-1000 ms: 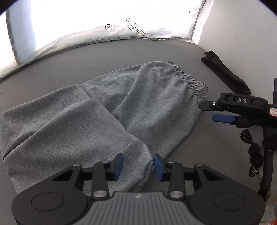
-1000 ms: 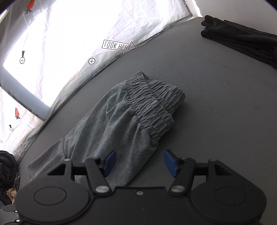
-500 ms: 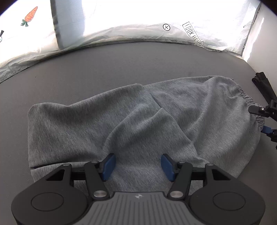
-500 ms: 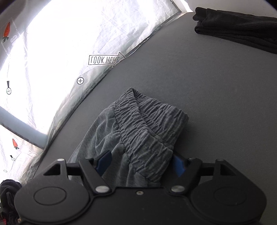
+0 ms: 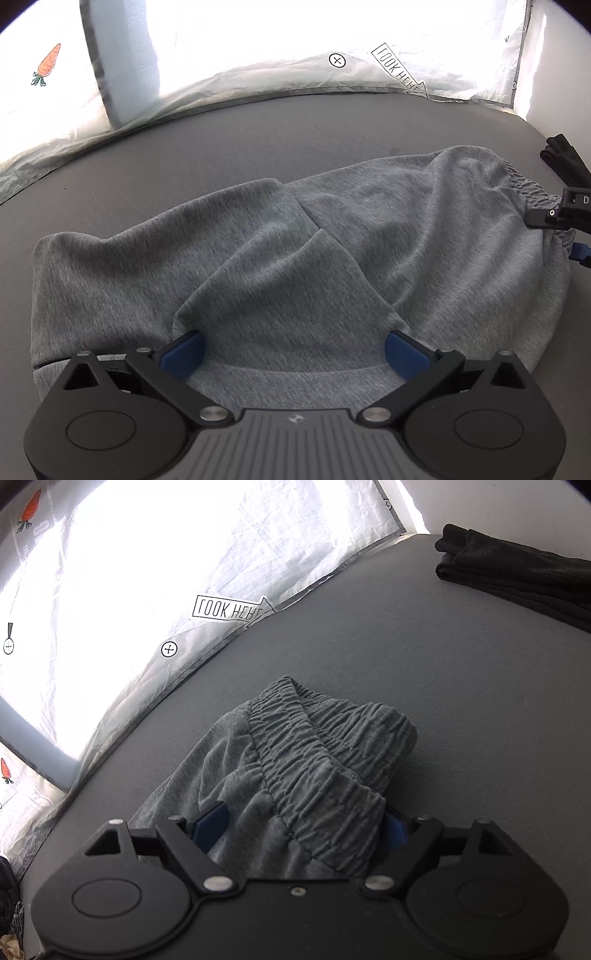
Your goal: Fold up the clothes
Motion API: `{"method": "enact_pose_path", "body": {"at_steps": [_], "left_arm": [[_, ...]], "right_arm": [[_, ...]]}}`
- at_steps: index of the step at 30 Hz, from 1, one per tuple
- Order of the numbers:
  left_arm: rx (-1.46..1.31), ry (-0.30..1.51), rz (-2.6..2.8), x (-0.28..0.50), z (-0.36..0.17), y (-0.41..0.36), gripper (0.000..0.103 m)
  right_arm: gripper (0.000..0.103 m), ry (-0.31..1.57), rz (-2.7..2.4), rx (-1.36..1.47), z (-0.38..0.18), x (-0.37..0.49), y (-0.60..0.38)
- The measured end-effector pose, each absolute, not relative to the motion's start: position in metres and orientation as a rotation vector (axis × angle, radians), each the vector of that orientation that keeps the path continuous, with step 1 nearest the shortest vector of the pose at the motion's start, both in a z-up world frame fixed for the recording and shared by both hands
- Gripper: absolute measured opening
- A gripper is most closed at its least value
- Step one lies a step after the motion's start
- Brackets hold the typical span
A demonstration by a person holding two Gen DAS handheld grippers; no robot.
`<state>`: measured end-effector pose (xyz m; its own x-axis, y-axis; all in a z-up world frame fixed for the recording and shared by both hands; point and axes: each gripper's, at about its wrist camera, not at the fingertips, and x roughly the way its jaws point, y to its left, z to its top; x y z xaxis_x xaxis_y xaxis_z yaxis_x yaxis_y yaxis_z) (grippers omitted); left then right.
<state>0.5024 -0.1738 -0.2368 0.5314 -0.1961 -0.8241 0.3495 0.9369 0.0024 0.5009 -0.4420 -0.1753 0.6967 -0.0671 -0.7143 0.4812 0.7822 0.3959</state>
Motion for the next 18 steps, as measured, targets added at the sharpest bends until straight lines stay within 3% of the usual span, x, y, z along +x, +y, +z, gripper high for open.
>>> {"method": "enact_pose_path", "body": {"at_steps": [1,3,7,14,18], "left_arm": [[0.174,0.953,-0.321,0.502,-0.237,-0.174,0.103],[0.17,0.957,-0.309,0.503,-0.237,-0.175,0.103],[0.169,0.975,-0.301,0.506,-0.236,-0.177,0.103],[0.134,1.022,-0.325,0.515,-0.231,-0.17,0.103],[-0.121,1.024,-0.36,0.519,-0.203,-0.129,0.103]], "right_arm": [[0.049,0.748,-0.334,0.595,-0.175,0.499,-0.443],[0.046,0.753,-0.327,0.577,-0.176,0.498,-0.446],[0.021,0.75,-0.278,0.593,-0.175,0.499,-0.449],[0.014,0.629,-0.184,0.436,-0.13,0.502,-0.42],[0.014,0.547,-0.077,0.196,-0.088,0.505,-0.372]]}}
